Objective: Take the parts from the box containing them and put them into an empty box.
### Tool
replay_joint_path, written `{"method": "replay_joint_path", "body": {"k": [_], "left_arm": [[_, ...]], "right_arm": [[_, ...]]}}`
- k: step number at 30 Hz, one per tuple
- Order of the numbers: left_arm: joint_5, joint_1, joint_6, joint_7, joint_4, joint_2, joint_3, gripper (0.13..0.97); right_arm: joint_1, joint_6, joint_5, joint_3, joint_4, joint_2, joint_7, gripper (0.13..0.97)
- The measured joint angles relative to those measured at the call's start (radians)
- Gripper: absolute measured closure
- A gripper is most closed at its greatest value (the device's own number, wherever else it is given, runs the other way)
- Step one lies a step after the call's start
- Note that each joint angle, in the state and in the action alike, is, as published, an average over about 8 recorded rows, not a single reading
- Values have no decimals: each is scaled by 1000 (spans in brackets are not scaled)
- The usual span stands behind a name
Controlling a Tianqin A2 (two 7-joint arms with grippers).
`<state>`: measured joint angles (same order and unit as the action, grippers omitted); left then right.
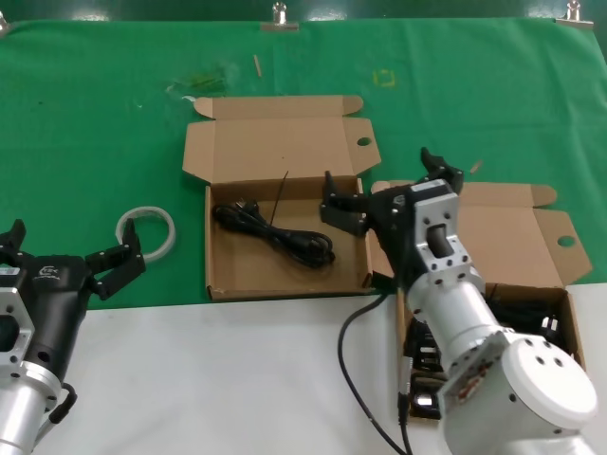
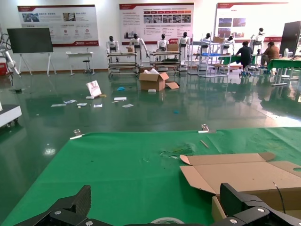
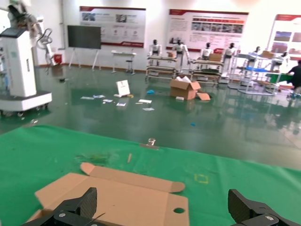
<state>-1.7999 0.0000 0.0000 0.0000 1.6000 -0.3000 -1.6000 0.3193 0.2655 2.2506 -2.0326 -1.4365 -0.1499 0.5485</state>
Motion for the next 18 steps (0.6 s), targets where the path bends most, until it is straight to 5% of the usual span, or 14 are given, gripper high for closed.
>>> {"method": "replay_joint_path", "body": {"k": [18], "left_arm": [[0, 0, 0, 0, 0, 0, 0, 132]], "right_arm": [[-163, -135, -229, 220, -83, 0, -278, 129]]}}
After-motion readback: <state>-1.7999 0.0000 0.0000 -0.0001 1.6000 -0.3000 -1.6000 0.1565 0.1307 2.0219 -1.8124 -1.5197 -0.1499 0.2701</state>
